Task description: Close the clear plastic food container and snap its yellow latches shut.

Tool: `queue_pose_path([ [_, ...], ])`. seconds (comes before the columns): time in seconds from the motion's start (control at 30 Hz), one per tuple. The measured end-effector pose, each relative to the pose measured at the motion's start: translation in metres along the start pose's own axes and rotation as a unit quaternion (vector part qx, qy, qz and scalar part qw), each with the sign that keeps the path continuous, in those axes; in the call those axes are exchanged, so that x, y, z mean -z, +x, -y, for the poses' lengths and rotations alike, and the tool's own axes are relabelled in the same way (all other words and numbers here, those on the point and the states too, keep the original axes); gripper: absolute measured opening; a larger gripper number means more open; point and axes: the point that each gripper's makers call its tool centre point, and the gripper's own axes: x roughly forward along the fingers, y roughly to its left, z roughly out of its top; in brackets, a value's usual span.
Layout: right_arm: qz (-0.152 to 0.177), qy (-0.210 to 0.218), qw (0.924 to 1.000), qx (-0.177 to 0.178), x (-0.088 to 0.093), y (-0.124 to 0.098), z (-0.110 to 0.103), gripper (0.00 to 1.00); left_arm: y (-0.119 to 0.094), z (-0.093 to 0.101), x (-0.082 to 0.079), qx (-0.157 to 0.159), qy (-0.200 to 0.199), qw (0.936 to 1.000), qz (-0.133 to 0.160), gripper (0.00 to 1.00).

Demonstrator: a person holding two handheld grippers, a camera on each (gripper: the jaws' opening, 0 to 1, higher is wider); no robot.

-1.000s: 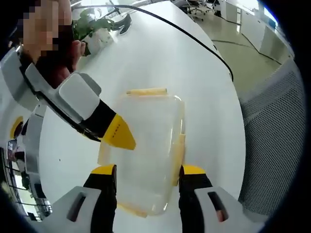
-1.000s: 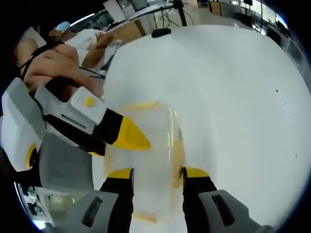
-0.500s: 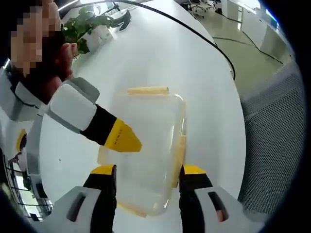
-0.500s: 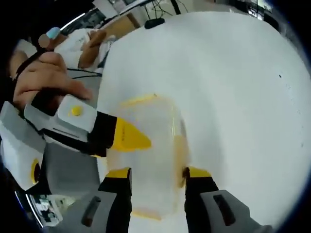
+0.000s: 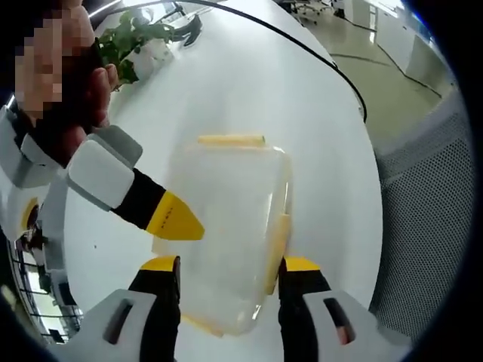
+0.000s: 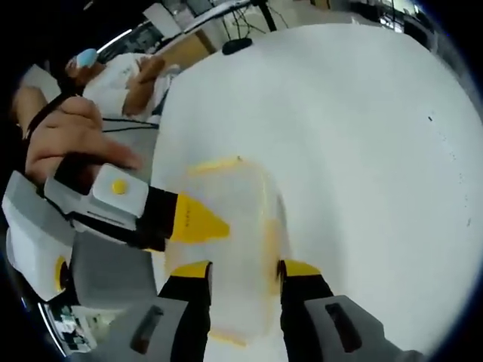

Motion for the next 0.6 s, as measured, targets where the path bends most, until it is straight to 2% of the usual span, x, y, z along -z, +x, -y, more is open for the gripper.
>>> queue_pose_path([
  [0.07,-0.003,-0.005,1.0,-0.001,0.002,0.001,-0.001,0.36,-0.001,0.001,-0.002,-0.002,-0.012,0.9999,-0.001,0.51],
  [0.23,-0.008,-0.011,0.9999,0.004,0.004,0.0,-0.001,0.36,-0.002,-0.001,-0.002,-0.005,-0.015,0.9999,-0.001,0.52],
  [0.43,0.005,-0.05,0.9979,0.041,0.008,-0.006,-0.002,0.35,-0.004,-0.002,-0.003,0.005,-0.012,0.9998,0.016,0.52],
  [0.6,0.009,-0.075,0.9943,0.075,0.011,-0.008,-0.004,0.36,-0.009,-0.002,-0.005,0.019,-0.029,0.9992,0.021,0.5],
])
